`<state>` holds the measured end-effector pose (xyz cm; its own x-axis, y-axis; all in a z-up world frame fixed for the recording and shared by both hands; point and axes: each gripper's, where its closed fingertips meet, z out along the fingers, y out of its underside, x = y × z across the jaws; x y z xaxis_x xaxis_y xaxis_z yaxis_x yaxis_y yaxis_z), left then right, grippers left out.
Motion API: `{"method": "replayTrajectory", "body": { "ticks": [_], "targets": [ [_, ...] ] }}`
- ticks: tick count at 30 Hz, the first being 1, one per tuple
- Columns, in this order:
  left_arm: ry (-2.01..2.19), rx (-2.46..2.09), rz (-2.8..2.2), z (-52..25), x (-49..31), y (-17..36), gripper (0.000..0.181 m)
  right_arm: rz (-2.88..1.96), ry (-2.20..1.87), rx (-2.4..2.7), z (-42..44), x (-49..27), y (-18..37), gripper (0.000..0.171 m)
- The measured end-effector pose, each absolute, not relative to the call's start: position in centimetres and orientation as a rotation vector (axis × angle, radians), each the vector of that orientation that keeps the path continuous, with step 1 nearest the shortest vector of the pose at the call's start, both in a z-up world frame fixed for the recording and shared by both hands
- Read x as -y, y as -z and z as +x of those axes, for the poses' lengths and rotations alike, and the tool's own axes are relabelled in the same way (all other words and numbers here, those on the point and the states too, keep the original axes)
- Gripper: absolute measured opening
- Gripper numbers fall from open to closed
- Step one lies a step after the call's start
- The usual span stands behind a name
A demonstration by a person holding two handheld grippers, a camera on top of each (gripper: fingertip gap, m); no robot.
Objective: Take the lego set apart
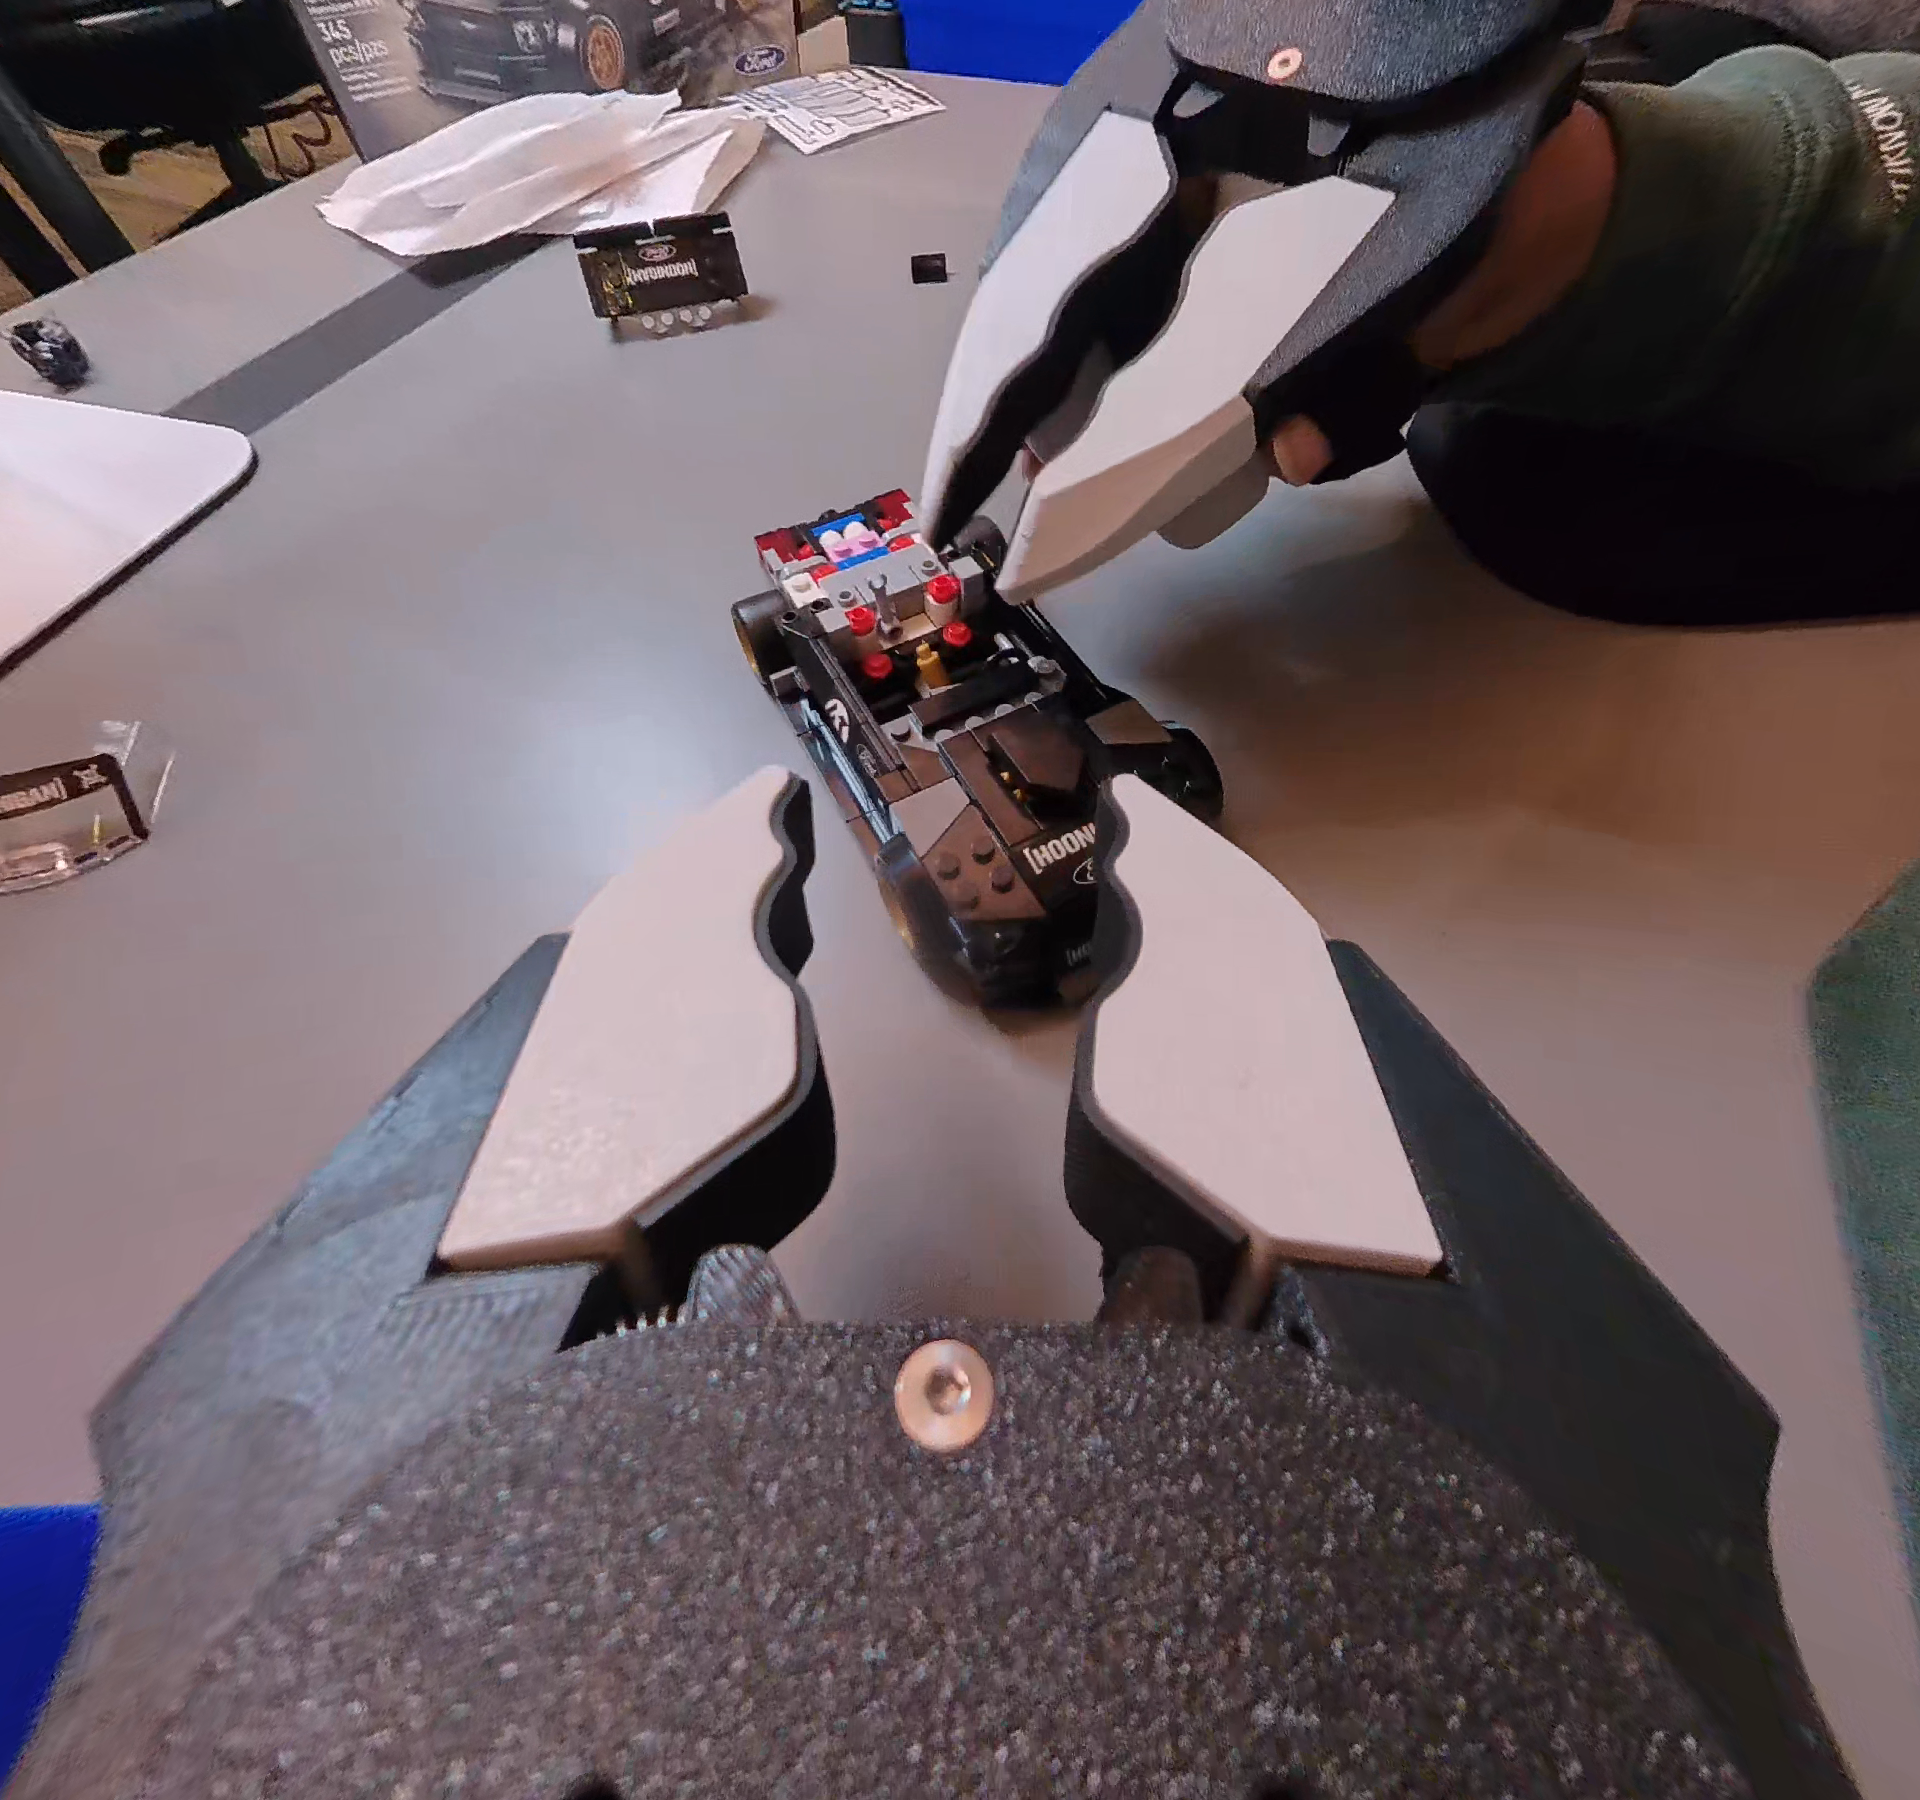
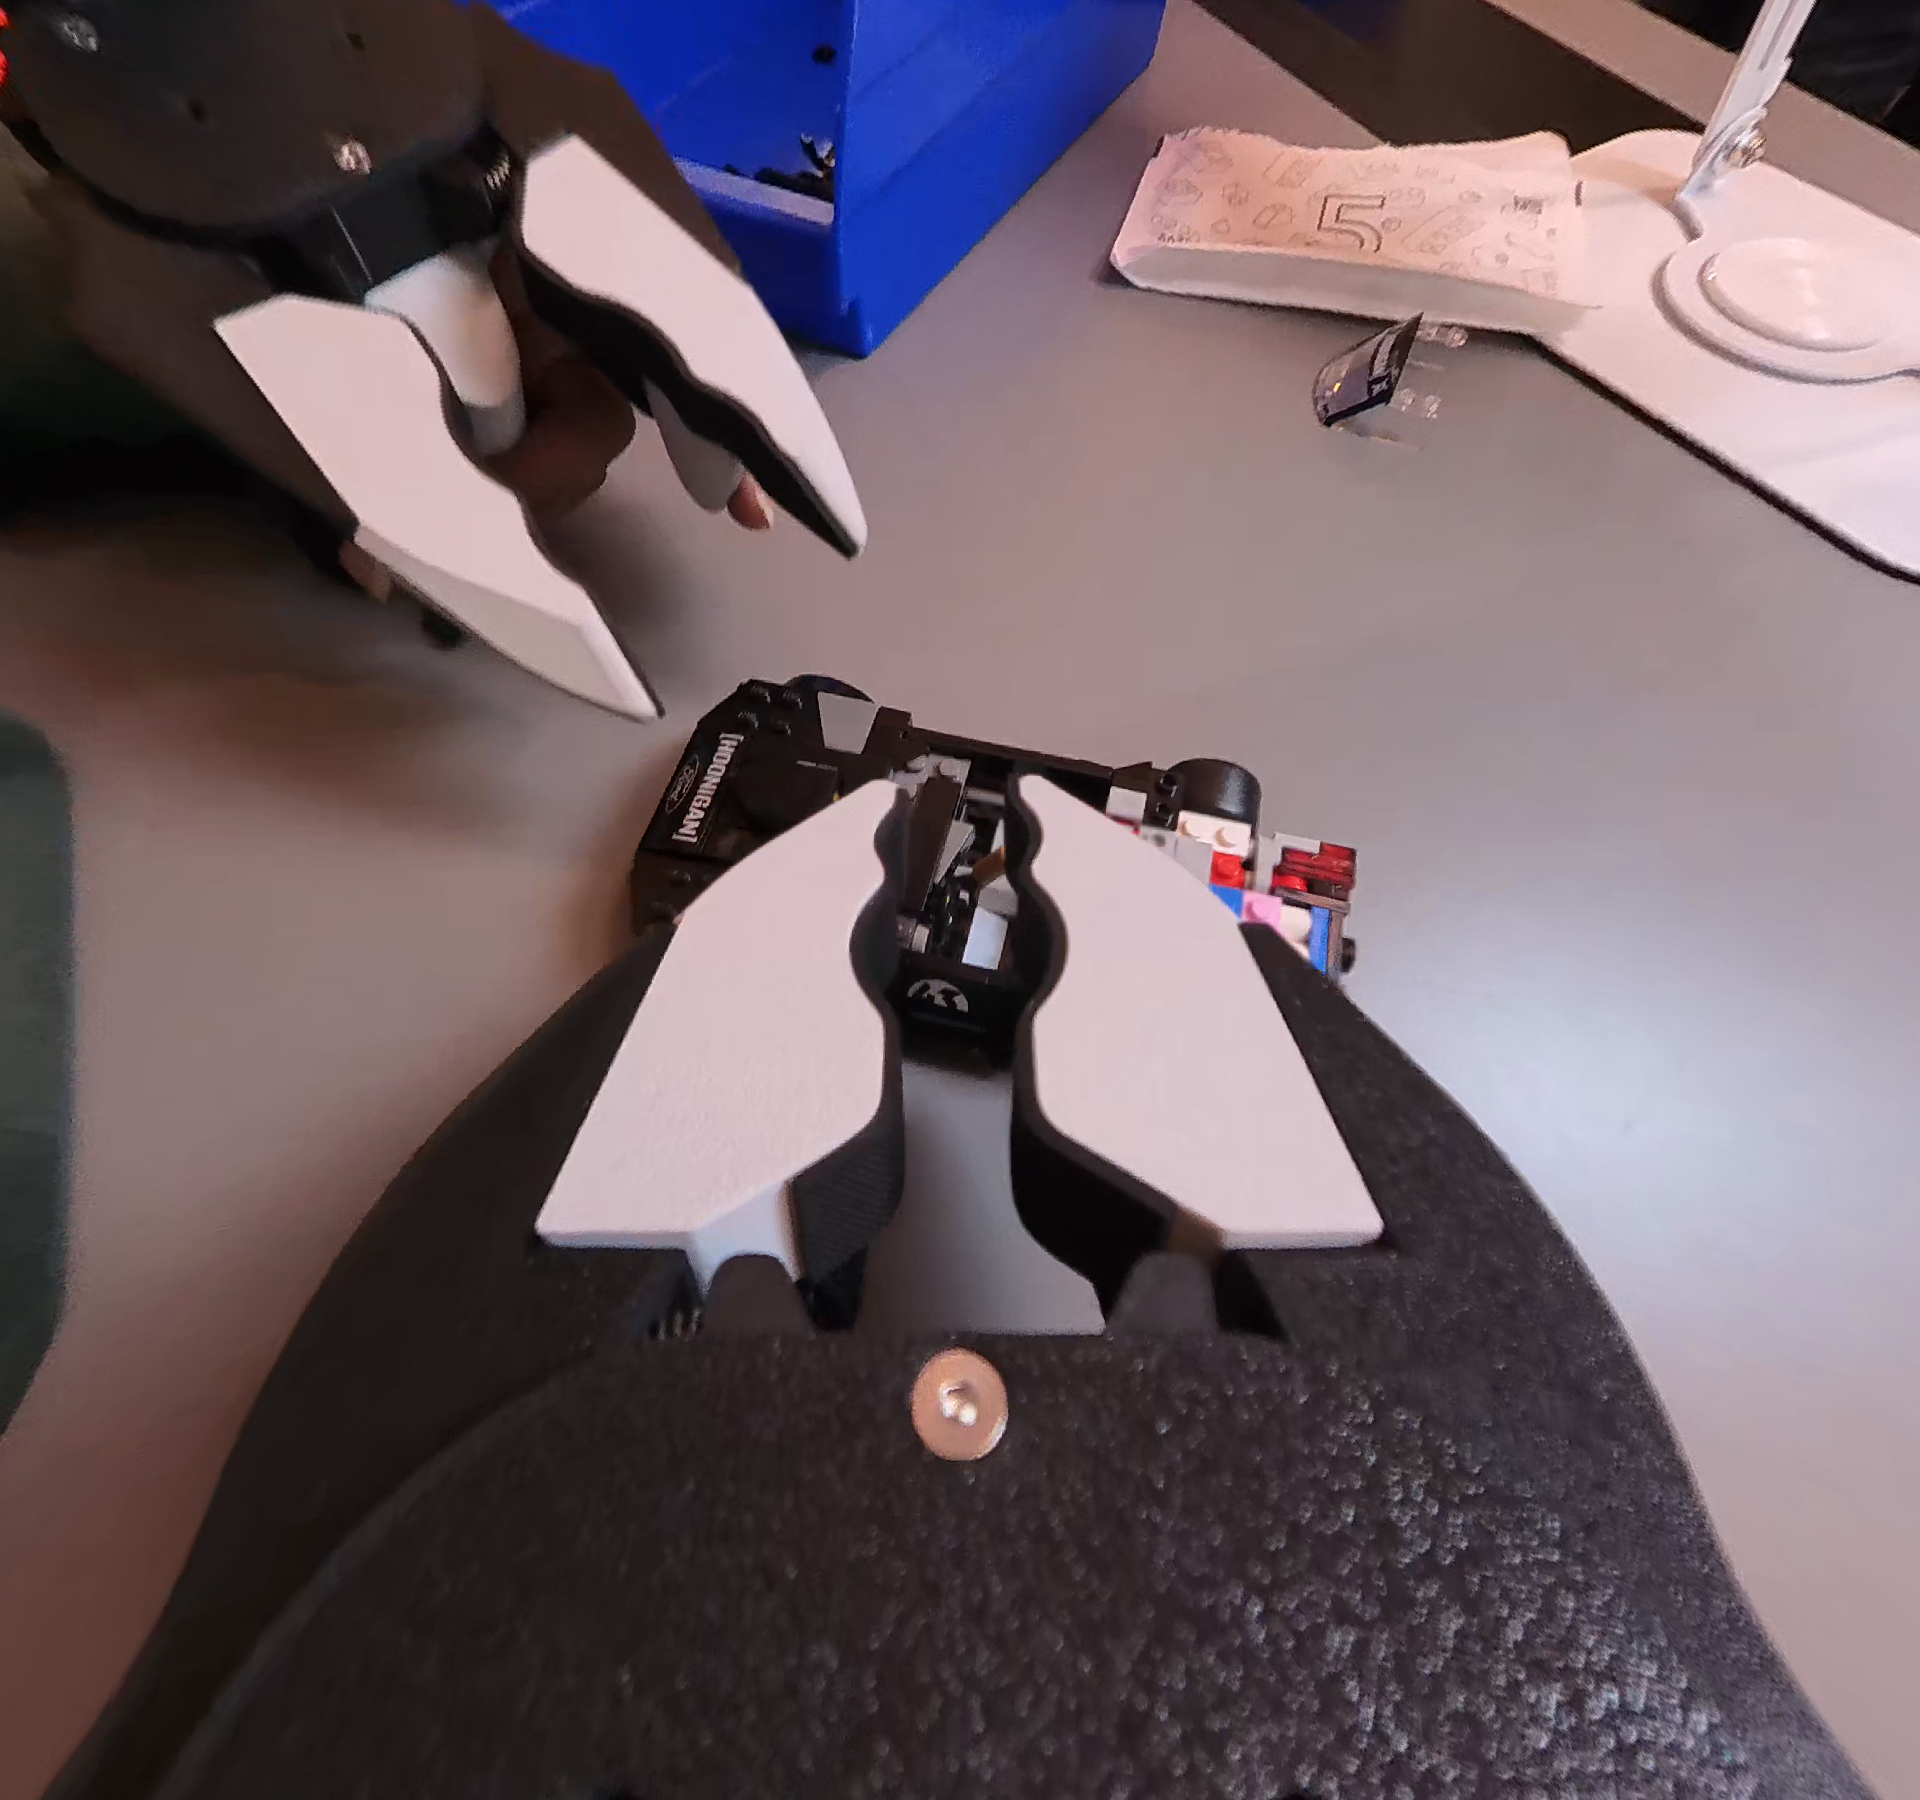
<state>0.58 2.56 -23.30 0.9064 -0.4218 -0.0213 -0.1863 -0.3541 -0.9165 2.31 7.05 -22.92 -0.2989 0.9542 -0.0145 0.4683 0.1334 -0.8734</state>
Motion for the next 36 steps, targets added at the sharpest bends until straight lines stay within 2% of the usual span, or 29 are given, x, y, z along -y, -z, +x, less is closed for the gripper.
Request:
{"method": "replayTrajectory", "body": {
  "ticks": [3,6,8,11,14,19,24,25,29,36],
  "targets": [
    [0.245,-0.432,-1.925,0.6,-2.8,23.3,0.055,-1.341,-1.115,1.764,1.8,-7.5,22.0,0.025],
    [0.188,-0.412,-1.910,0.0,-2.9,23.1,0.056,-1.328,-1.105,1.677,1.2,-8.3,21.4,0.044],
    [0.164,-0.380,-1.910,-0.7,-3.0,23.0,0.061,-1.303,-1.054,1.620,0.9,-9.1,21.1,0.064],
    [0.228,-0.293,-1.896,-1.5,-2.8,22.4,0.064,-1.234,-0.967,1.548,0.6,-10.1,20.5,0.078],
    [0.275,-0.237,-1.885,-2.4,-2.6,22.1,0.053,-1.162,-0.916,1.477,0.6,-10.9,19.3,0.070],
    [0.229,-0.237,-1.812,-3.5,-2.5,21.0,0.016,-1.166,-0.915,1.437,0.9,-11.8,19.1,0.040],
    [0.221,-0.245,-1.849,-3.7,-2.7,21.9,0.000,-1.219,-0.891,1.441,1.3,-12.8,19.7,0.005],
    [0.224,-0.253,-1.852,-3.5,-2.7,22.0,0.000,-1.228,-0.887,1.457,1.4,-12.8,19.9,0.000],
    [0.227,-0.329,-1.894,-2.2,-2.9,23.0,0.007,-1.284,-0.914,1.573,1.6,-12.1,21.2,0.000],
    [0.190,-0.463,-1.991,-0.1,-3.2,25.0,0.048,-1.454,-0.916,1.830,1.7,-10.4,24.1,0.015]
  ]
}}
